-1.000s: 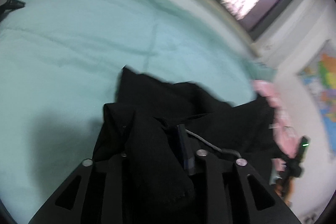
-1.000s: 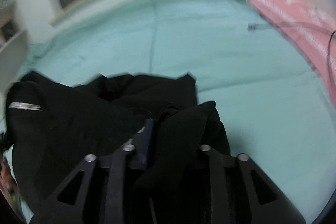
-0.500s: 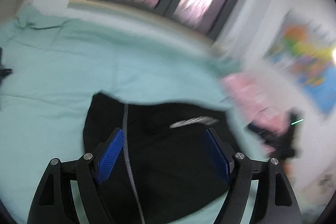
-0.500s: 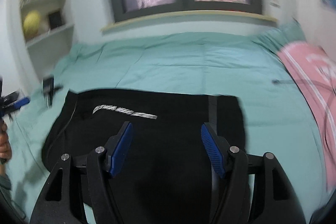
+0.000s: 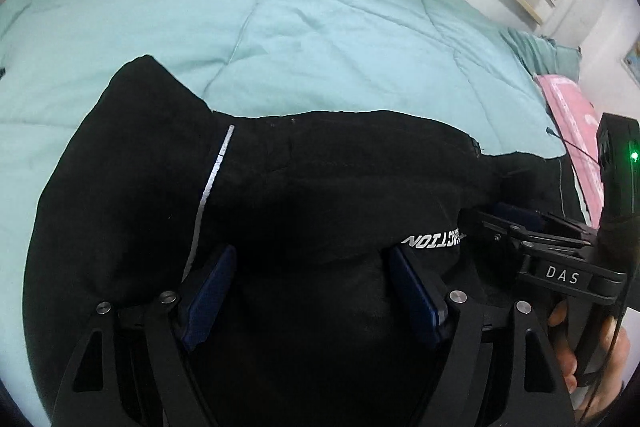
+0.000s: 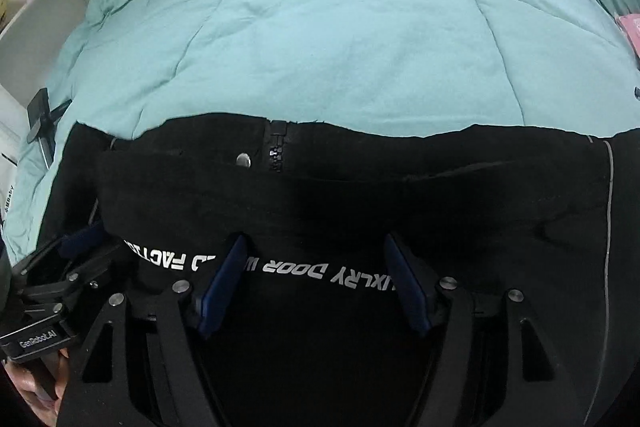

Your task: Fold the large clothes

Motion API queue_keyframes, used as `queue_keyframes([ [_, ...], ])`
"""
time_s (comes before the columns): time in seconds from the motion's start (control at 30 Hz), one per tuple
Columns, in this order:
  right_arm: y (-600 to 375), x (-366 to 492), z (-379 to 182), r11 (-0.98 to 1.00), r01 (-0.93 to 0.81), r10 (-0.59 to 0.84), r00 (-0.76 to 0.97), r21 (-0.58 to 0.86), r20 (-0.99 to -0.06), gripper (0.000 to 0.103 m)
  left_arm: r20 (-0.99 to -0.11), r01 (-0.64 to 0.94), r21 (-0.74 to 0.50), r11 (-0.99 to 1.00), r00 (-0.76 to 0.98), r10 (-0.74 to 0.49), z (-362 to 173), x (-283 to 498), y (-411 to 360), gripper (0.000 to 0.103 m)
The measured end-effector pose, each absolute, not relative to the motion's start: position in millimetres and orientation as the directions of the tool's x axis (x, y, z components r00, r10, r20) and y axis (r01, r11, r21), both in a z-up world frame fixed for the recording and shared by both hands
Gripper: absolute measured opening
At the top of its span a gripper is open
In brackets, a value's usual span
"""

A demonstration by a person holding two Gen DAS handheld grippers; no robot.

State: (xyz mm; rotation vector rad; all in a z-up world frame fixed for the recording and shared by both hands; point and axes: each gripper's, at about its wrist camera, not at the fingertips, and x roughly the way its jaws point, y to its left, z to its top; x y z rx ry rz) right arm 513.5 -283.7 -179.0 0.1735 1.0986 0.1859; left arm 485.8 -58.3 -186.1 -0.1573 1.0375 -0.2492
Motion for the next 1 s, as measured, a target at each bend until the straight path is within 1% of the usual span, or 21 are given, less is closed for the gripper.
queue_keyframes([
  [0.1, -285.5, 496.1, -165.9, 0.971, -0.099, 0.237, 0.495, 0.217, -0.836, 0.069, -0.797, 0.166, -0.276, 0.947, 0.511, -0.321, -165.5, 464.5, -52.9, 0.078],
  [0.17, -297.3, 470.3, -147.5, 0.966, -0.117, 0.255, 0.544, 0.229, -0.800, 0.068, -0.758, 0.233, -0.313, 0.921, 0.523, -0.390, -141.9, 448.2, -58.1, 0.078],
  [0.23, -314.0, 442.1, -127.2, 0.961, -0.128, 0.273, 0.590, 0.246, -0.759, 0.068, -0.741, 0.288, -0.318, 0.903, 0.519, -0.426, -125.9, 436.1, -69.7, 0.078],
  [0.27, -323.7, 424.5, -118.4, 0.963, -0.123, 0.262, 0.615, 0.238, -0.744, 0.068, -0.737, 0.317, -0.313, 0.896, 0.514, -0.439, -117.7, 430.5, -79.6, 0.078],
  [0.33, -337.2, 397.4, -110.6, 0.978, -0.086, 0.201, 0.633, 0.190, -0.747, 0.068, -0.747, 0.344, -0.300, 0.890, 0.496, -0.443, -113.9, 427.7, -98.1, 0.078],
  [0.4, -350.1, 374.0, -114.9, 0.990, -0.041, 0.129, 0.616, 0.132, -0.777, 0.068, -0.785, 0.347, -0.289, 0.893, 0.448, -0.428, -126.4, 435.1, -118.1, 0.078],
  [0.5, -356.7, 369.2, -152.0, 0.998, -0.020, 0.064, 0.508, 0.063, -0.859, 0.068, -0.851, 0.267, -0.231, 0.936, 0.411, -0.328, -167.9, 460.9, -133.4, 0.078],
  [0.53, -359.2, 373.2, -167.8, 0.997, -0.023, 0.078, 0.480, 0.076, -0.874, 0.068, -0.856, 0.251, -0.219, 0.943, 0.415, -0.309, -176.5, 466.9, -135.3, 0.078],
  [0.6, -366.9, 376.9, -184.5, 0.992, -0.022, 0.121, 0.480, 0.126, -0.869, 0.068, -0.868, 0.226, -0.189, 0.956, 0.417, -0.271, -185.1, 476.5, -140.2, 0.078],
  [0.67, -369.0, 379.7, -188.7, 0.991, -0.011, 0.124, 0.485, 0.136, -0.866, 0.068, -0.877, 0.221, -0.160, 0.962, 0.415, -0.241, -181.5, 477.3, -142.3, 0.078],
  [0.73, -370.8, 379.5, -186.3, 0.990, -0.001, 0.125, 0.476, 0.142, -0.870, 0.068, -0.867, 0.242, -0.164, 0.956, 0.427, -0.257, -173.6, 468.4, -138.7, 0.078],
  [0.8, -373.2, 372.7, -174.8, 0.987, 0.001, 0.139, 0.487, 0.160, -0.862, 0.068, -0.840, 0.277, -0.187, 0.942, 0.452, -0.300, -156.0, 449.2, -125.5, 0.077],
  [0.87, -373.1, 355.6, -158.2, 0.981, -0.030, 0.178, 0.516, 0.190, -0.838, 0.068, -0.804, 0.313, -0.217, 0.925, 0.480, -0.351, -137.6, 426.8, -106.4, 0.077],
  [0.93, -359.0, 338.8, -147.8, 0.973, -0.092, 0.225, 0.555, 0.210, -0.801, 0.068, -0.761, 0.323, -0.230, 0.918, 0.527, -0.377, -120.8, 396.4, -82.8, 0.077],
  [1.0, -348.1, 320.3, -142.6, 0.977, -0.131, 0.214, 0.565, 0.169, -0.797, 0.068, -0.743, 0.316, -0.228, 0.921, 0.554, -0.375, -115.7, 375.5, -65.1, 0.077],
])
